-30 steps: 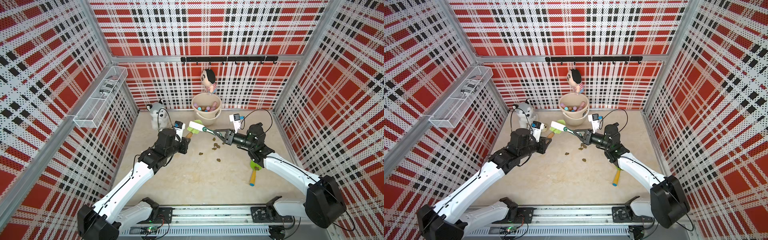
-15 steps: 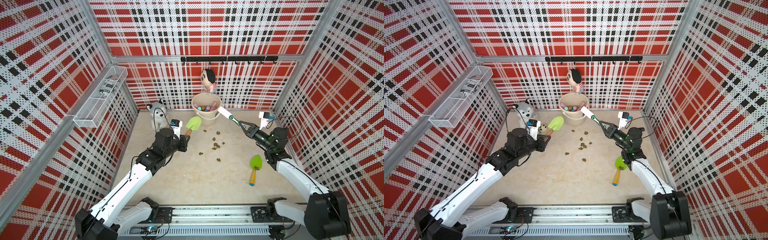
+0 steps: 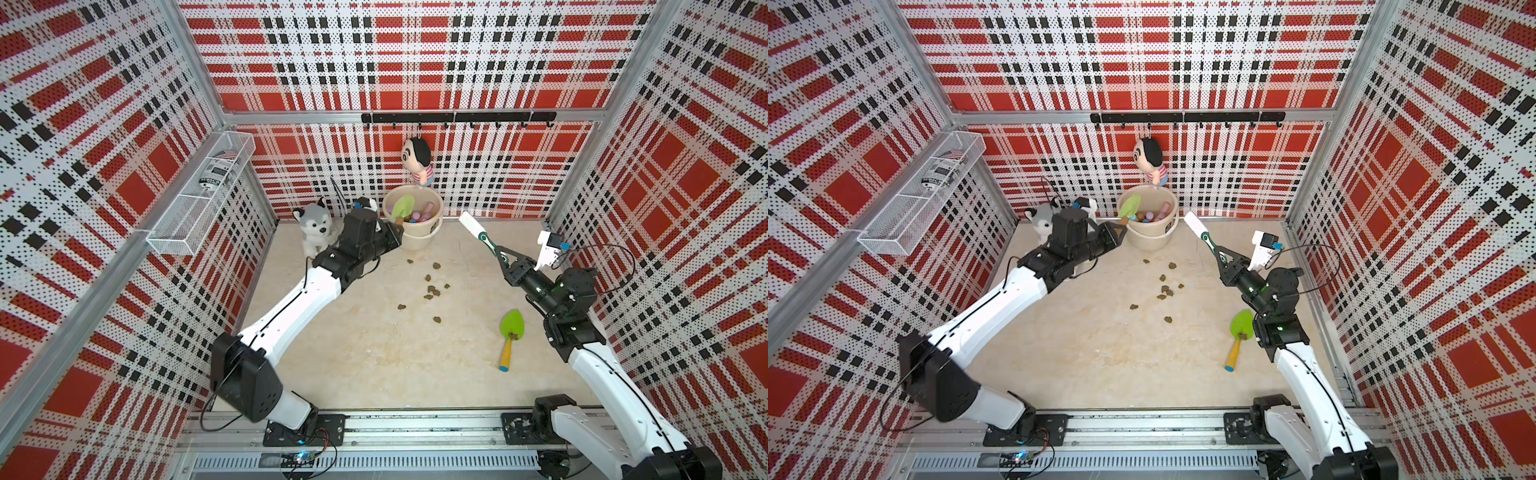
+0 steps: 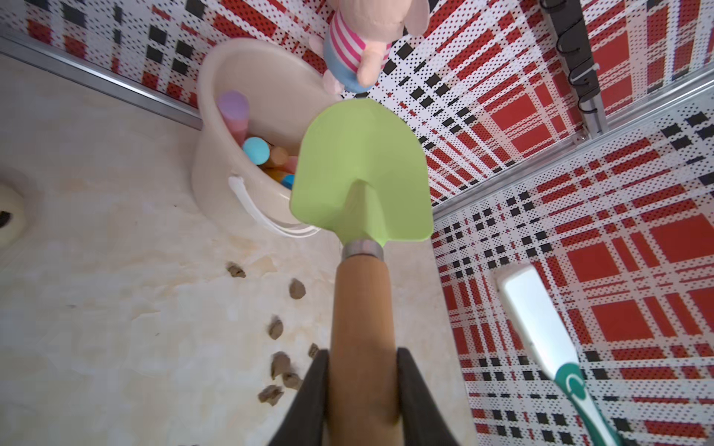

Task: Brush the soil off the hand trowel and place it into the bucket
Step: Place the hand trowel in the bucket.

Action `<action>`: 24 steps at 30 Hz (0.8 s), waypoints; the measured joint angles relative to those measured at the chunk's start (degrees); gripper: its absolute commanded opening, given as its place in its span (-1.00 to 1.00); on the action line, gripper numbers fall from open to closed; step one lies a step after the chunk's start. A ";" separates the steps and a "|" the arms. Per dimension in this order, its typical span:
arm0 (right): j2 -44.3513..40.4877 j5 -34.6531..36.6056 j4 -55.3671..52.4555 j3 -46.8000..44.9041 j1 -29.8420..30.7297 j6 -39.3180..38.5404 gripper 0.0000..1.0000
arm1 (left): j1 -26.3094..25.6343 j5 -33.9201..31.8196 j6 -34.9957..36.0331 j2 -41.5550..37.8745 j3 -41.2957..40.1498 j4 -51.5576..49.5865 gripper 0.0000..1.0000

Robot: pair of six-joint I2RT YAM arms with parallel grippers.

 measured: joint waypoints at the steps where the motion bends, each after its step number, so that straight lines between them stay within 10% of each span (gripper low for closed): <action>1: -0.57 0.33 -0.76 0.00 0.00 -0.37 -1.00 | 0.15 0.61 -0.70 2.84 3.23 -0.55 -1.00; 21: -5.90 3.74 -9.22 0.48 0.00 -4.98 -1.00 | 5.07 9.01 -8.81 35.87 40.46 -13.31 -1.00; 24: -6.88 4.31 -9.64 -0.22 0.00 -5.18 -1.00 | 5.11 9.03 -8.59 39.65 45.53 -15.04 -0.73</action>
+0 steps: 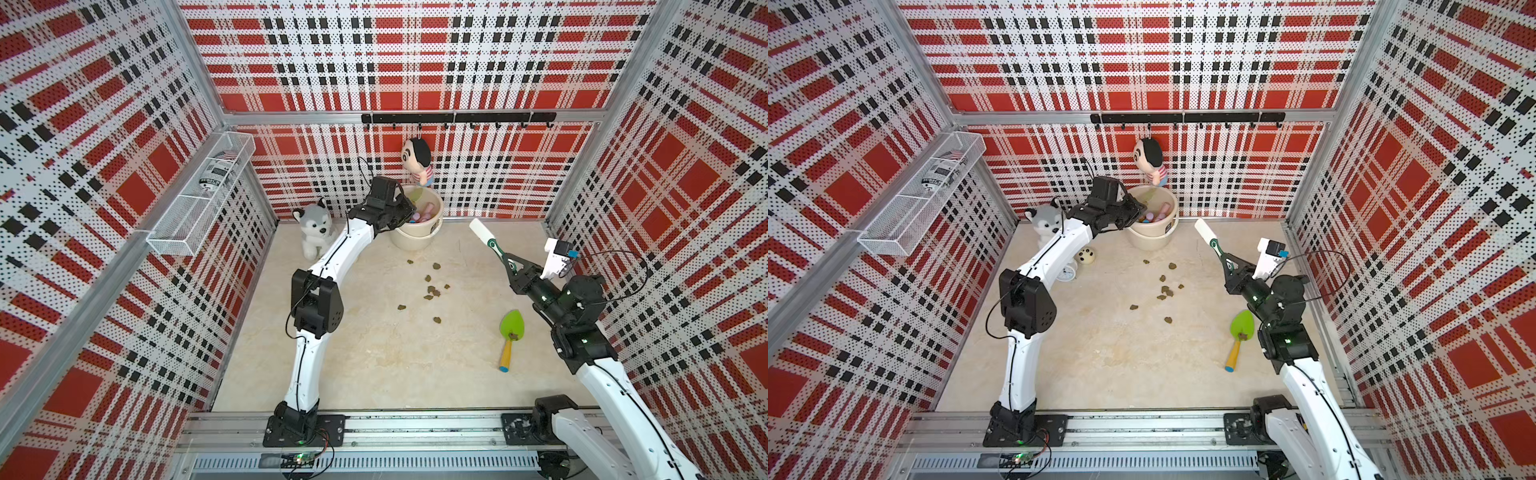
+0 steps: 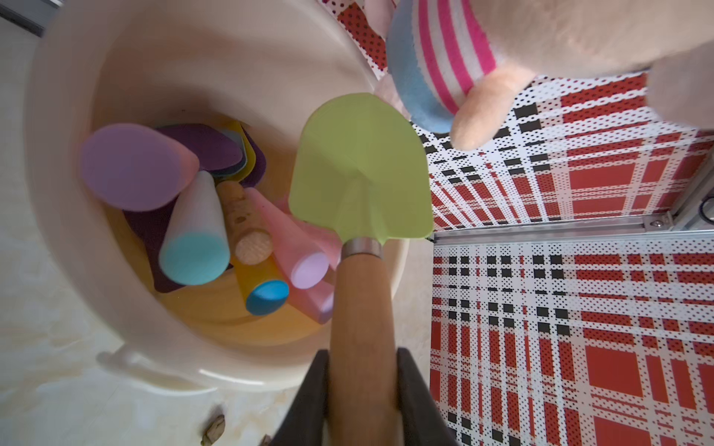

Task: Brush the soil off the hand trowel and place it into the bucket
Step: Place the hand trowel in the bucket.

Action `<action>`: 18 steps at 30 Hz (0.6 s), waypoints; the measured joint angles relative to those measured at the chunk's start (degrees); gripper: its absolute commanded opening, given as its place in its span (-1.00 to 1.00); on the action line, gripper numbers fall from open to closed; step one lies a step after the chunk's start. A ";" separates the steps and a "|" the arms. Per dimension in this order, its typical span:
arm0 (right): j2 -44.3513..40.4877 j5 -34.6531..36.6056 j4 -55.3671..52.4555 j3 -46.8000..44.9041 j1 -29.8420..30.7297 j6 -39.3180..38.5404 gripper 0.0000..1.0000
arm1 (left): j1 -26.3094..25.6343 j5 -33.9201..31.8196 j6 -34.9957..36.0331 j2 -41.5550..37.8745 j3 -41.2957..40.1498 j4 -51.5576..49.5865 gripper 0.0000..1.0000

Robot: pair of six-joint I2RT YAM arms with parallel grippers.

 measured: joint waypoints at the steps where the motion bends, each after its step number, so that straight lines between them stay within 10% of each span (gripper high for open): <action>1: -0.57 0.15 -0.07 -0.42 0.00 -0.04 -1.00 | 0.00 0.00 0.00 0.98 1.01 -0.52 -0.65; 18: -3.93 1.75 -3.48 -2.12 0.00 -2.36 -1.00 | -0.28 -2.67 1.77 4.59 5.16 -1.31 0.55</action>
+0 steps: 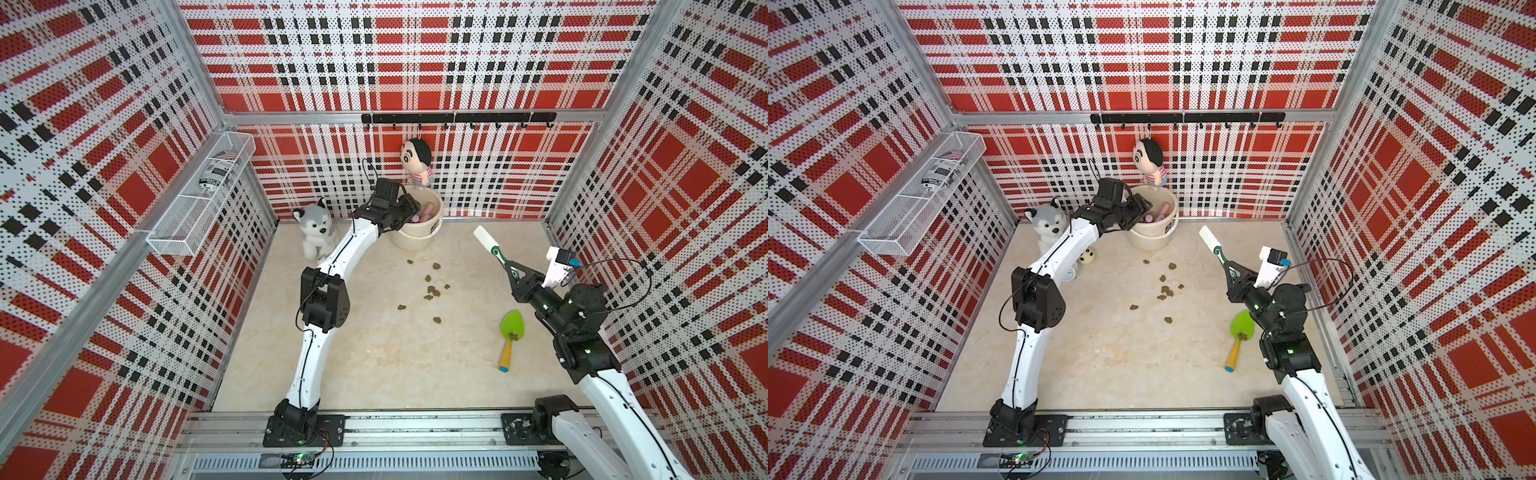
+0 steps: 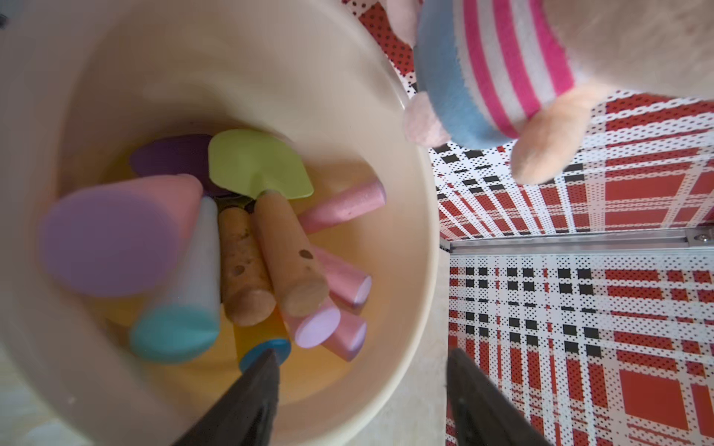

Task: Brush the soil off the hand trowel and place it into the bucket
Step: Place the hand trowel in the bucket, then pick up the hand trowel from the center of the board.

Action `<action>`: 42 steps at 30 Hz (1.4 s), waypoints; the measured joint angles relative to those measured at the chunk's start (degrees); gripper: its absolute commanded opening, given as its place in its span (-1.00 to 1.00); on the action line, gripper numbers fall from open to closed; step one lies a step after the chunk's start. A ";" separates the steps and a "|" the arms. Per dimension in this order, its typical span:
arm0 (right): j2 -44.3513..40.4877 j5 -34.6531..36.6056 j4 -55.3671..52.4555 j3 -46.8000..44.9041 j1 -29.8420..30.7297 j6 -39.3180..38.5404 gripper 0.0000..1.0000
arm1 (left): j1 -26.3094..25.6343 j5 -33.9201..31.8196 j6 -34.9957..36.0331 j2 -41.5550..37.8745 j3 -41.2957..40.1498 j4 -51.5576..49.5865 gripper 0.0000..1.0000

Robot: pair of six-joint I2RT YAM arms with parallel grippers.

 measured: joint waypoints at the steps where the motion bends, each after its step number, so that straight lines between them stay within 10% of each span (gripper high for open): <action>1: 0.00 0.02 -0.04 0.00 0.00 0.00 -1.00 | -0.13 -0.57 0.33 -0.22 -0.02 -0.17 0.56; 10: 2.08 2.10 -4.15 2.97 -0.22 0.57 -1.00 | -6.93 -11.76 4.87 -13.53 -12.17 -0.35 0.54; 20: 0.76 13.81 -18.75 10.86 -2.89 6.71 -1.00 | -30.64 -29.31 6.99 -33.31 -40.79 10.64 0.49; 31: -8.70 27.04 -30.23 12.94 -2.89 7.43 -1.00 | -49.96 -40.15 7.91 -27.47 -46.82 16.85 0.34; 42: -14.49 33.38 -37.62 14.49 -2.91 6.23 -1.00 | -52.46 -34.23 8.55 -12.70 -35.26 11.78 0.29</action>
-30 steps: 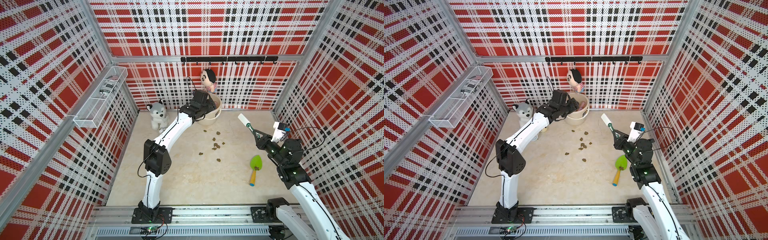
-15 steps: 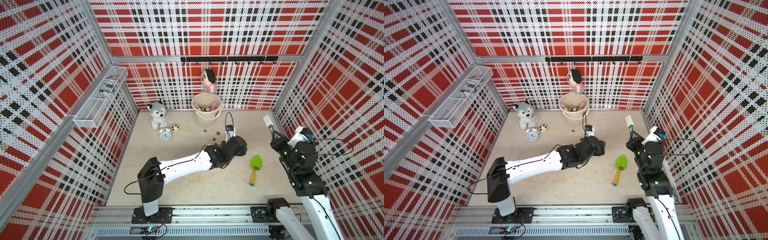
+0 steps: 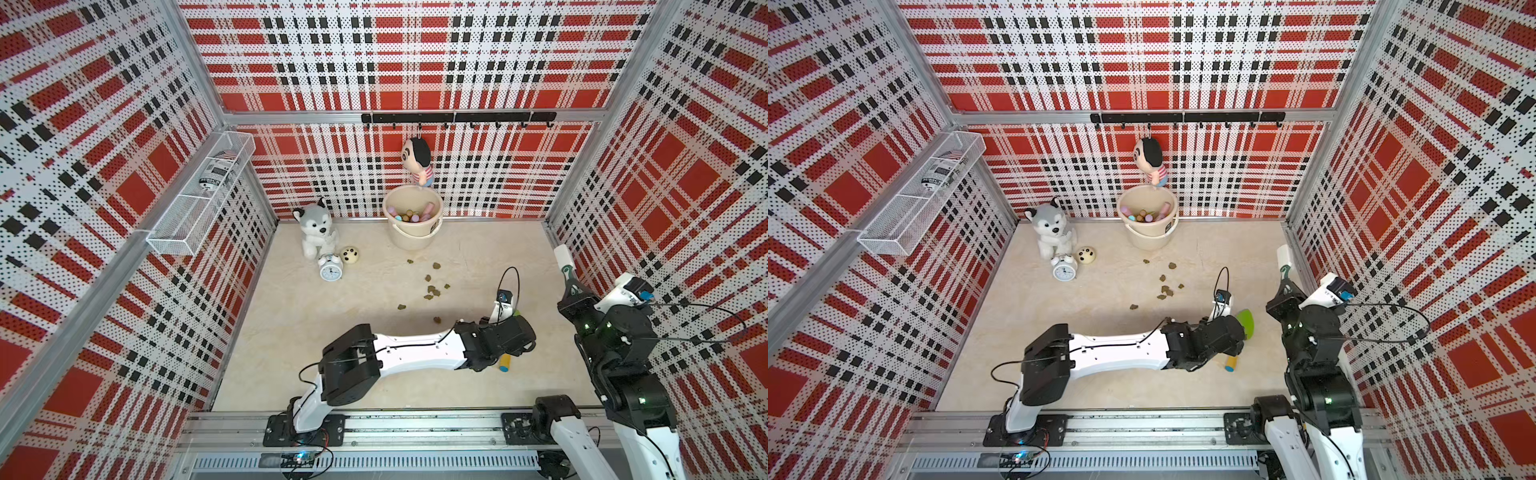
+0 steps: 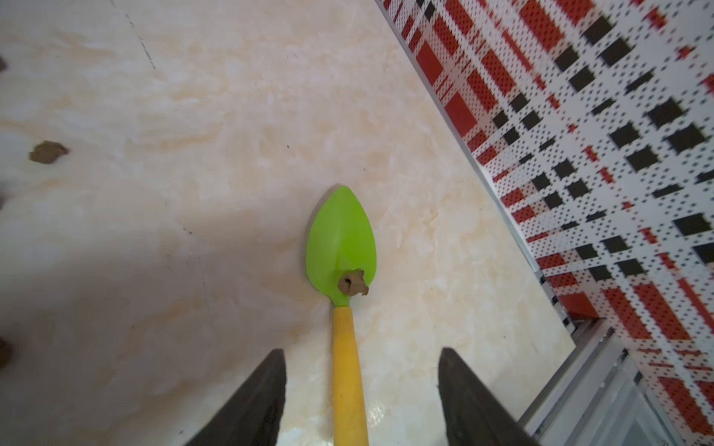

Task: Brush the soil off the hand trowel and place it into the bucket
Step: Pick up the hand trowel from the center of the board.

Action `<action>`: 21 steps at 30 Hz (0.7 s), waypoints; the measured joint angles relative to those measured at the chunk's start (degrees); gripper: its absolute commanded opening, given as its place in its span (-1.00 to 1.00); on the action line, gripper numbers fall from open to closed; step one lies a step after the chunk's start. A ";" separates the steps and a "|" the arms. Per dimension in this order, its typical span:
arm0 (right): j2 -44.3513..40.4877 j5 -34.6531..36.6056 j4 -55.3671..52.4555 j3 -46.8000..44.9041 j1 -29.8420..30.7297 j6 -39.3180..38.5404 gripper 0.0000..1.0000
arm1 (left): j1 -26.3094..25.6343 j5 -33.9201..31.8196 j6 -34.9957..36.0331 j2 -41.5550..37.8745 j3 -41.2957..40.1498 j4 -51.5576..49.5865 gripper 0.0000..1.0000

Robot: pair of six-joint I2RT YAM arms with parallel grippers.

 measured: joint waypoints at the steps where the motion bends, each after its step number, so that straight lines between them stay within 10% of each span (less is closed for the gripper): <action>1: -0.81 0.52 -0.24 0.00 0.00 0.00 -1.00 | -0.04 0.68 0.17 2.12 2.38 -1.51 0.29; 21: -1.31 1.97 -2.89 1.01 0.00 -2.43 -1.00 | -0.26 6.88 3.43 20.76 23.34 -22.47 0.02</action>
